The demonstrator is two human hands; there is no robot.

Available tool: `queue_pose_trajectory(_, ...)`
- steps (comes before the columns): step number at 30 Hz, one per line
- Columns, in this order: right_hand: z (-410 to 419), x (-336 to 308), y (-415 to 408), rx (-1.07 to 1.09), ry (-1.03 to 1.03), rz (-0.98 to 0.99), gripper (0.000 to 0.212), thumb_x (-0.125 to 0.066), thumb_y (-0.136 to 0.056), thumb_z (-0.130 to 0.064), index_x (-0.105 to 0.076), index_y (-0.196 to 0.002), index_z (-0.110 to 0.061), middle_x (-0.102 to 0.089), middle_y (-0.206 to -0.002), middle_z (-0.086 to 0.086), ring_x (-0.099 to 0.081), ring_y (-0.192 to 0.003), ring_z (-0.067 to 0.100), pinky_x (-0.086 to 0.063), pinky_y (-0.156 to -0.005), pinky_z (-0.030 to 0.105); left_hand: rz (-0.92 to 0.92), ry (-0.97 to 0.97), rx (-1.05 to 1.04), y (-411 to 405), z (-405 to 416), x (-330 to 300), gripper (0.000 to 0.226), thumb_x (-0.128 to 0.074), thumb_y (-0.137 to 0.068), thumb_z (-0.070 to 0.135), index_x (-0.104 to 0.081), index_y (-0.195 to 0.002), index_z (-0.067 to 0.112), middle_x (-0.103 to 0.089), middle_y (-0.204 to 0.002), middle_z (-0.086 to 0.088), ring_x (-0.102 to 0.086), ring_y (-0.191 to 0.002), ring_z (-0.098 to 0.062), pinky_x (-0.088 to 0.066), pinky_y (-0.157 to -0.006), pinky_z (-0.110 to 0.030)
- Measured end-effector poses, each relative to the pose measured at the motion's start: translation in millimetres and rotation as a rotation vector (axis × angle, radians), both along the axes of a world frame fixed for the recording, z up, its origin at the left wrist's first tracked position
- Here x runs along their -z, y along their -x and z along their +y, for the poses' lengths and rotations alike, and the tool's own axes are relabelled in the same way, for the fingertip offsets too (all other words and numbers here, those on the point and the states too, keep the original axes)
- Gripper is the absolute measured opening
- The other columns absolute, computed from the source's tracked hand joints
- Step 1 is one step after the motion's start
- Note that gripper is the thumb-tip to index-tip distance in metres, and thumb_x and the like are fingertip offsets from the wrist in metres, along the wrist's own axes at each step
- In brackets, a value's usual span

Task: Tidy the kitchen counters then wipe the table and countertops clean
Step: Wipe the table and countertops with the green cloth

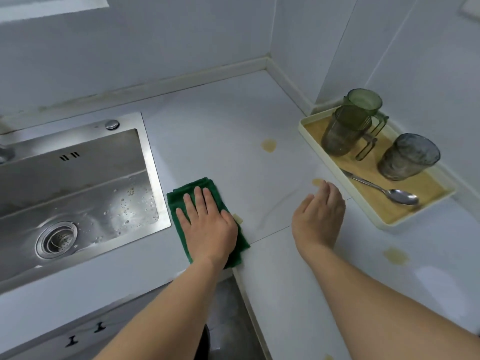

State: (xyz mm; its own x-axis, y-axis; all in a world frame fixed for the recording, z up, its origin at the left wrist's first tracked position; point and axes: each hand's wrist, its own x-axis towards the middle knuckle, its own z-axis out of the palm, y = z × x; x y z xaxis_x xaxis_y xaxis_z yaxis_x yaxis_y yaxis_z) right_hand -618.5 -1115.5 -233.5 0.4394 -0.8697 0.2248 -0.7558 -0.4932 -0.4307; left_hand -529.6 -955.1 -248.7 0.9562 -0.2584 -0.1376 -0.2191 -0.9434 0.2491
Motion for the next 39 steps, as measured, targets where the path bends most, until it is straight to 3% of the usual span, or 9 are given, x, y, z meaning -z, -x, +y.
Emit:
queue_pose_trajectory(5, 16.9, 20.5, 30.8, 0.118, -0.092, 0.19, 0.048, -0.04, -0.097, -0.019, -0.039, -0.139, 0.002, -0.039, -0.144, 0.017, -0.033, -0.135, 0.034, -0.019, -0.117, 0.045, -0.008, -0.013, 0.019, -23.1, -8.2, 0.1, 0.069, -0.022, -0.095, 0.034, 0.0, -0.157, 0.016, 0.008, -0.165, -0.001, 0.012, -0.15, -0.025, 0.009, -0.12, -0.05)
queue_pose_trajectory(12, -18.9, 35.7, 22.1, 0.192, -0.089, 0.212, 0.053, -0.041, -0.097, -0.022, -0.035, -0.143, 0.004, -0.034, -0.149, 0.019, -0.028, -0.14, 0.034, -0.016, -0.118, 0.045, -0.046, -0.015, -0.003, -99.2, -42.0, 4.2, 0.069, -0.02, -0.093, 0.033, -0.005, -0.157, 0.014, 0.0, -0.165, -0.004, 0.005, -0.151, -0.029, 0.006, -0.12, -0.052)
queue_pose_trajectory(20, -26.9, 42.2, 17.0, 0.173, -0.103, 0.29, 0.061, -0.03, -0.099, -0.029, -0.017, -0.152, -0.003, -0.009, -0.161, 0.012, -0.004, -0.148, 0.025, 0.002, -0.12, 0.041, -0.059, -0.025, -0.012, -146.0, -67.6, 4.4, 0.068, -0.019, -0.093, 0.033, -0.006, -0.157, 0.014, -0.001, -0.165, -0.003, 0.005, -0.151, -0.029, 0.005, -0.12, -0.052)
queue_pose_trajectory(32, -24.5, 30.3, 18.0, 0.148, -0.164, 0.307, 0.063, -0.027, -0.099, -0.03, -0.011, -0.153, -0.002, -0.004, -0.161, 0.013, 0.001, -0.149, 0.025, 0.005, -0.12, 0.042, -0.066, -0.013, 0.066, -2.6, -43.3, 5.3, 0.067, -0.02, -0.096, 0.034, -0.001, -0.157, 0.016, 0.006, -0.165, -0.001, 0.011, -0.151, -0.025, 0.007, -0.121, -0.048)
queue_pose_trajectory(39, -22.7, 30.8, 18.4, 0.175, -0.148, 0.249, 0.062, -0.023, -0.095, -0.028, -0.022, -0.15, -0.001, -0.017, -0.159, 0.015, -0.01, -0.147, 0.028, 0.0, -0.12, 0.044, -0.024, -0.031, 0.065, -3.2, -44.9, 3.4, 0.068, -0.022, -0.095, 0.032, 0.001, -0.157, 0.018, 0.008, -0.165, 0.001, 0.013, -0.15, -0.024, 0.01, -0.12, -0.048)
